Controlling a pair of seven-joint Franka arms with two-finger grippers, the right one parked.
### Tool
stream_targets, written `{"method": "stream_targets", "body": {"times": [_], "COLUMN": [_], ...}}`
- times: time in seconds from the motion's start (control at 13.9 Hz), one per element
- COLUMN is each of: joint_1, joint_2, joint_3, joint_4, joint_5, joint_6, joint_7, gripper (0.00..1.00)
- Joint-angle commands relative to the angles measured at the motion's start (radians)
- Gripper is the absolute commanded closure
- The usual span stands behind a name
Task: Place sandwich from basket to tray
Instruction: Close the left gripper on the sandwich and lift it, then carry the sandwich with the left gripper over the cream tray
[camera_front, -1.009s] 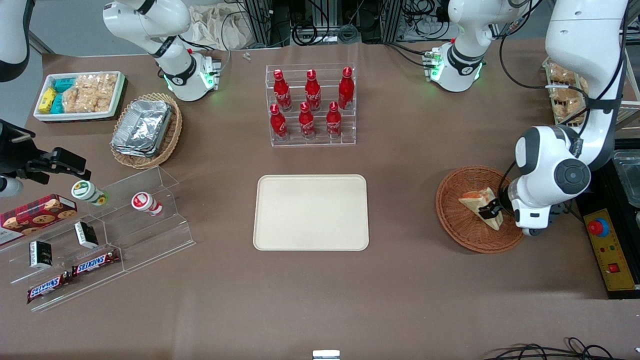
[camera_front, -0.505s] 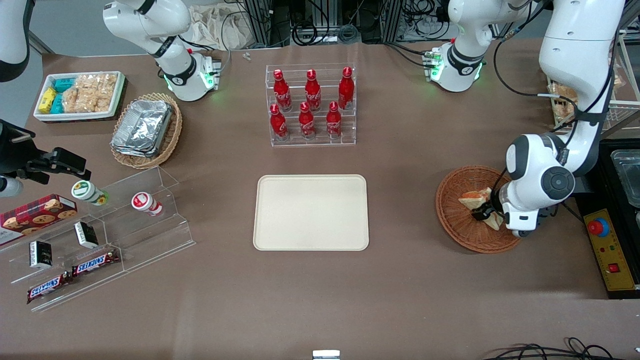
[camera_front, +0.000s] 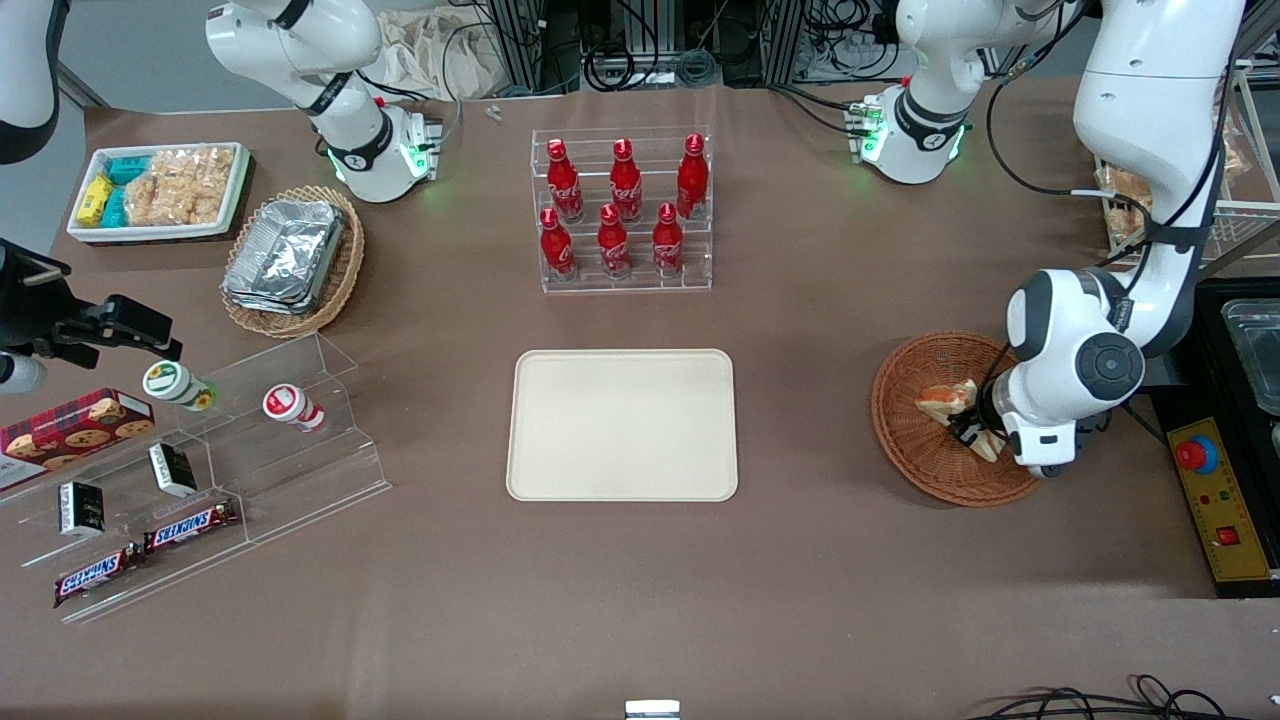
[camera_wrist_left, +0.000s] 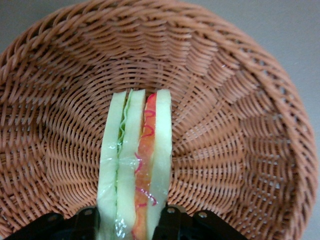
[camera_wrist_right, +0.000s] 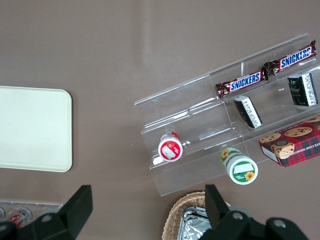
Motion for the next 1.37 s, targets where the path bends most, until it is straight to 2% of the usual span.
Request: {"method": "stream_targets", "body": {"times": [0.0, 0.22, 0.43, 0.65, 0.79, 0.94, 1.3], "joint_1": [-0.004, -0.007, -0.007, -0.005, -0.005, -0.019, -0.191], "joint_2": [-0.006, -0.006, -0.017, -0.012, -0.014, 0.006, 0.141], "joint_3": [-0.002, -0.028, -0.049, -0.176, -0.267, -0.360, -0.369], "joint_4": [0.095, 0.283, 0.453, 0.647, 0.675, 0.670, 0.636], "joint_5": [0.024, 0.025, 0.019, 0.018, 0.007, 0.013, 0.014], "joint_6": [-0.085, -0.343, -0.542, -0.736, -0.739, -0.698, -0.555], "joint_7": [-0.029, -0.018, 0.089, 0.146, 0.235, 0.229, 0.217], "gripper": [1.00, 1.00, 1.00, 1.00, 1.00, 1.00, 1.00]}}
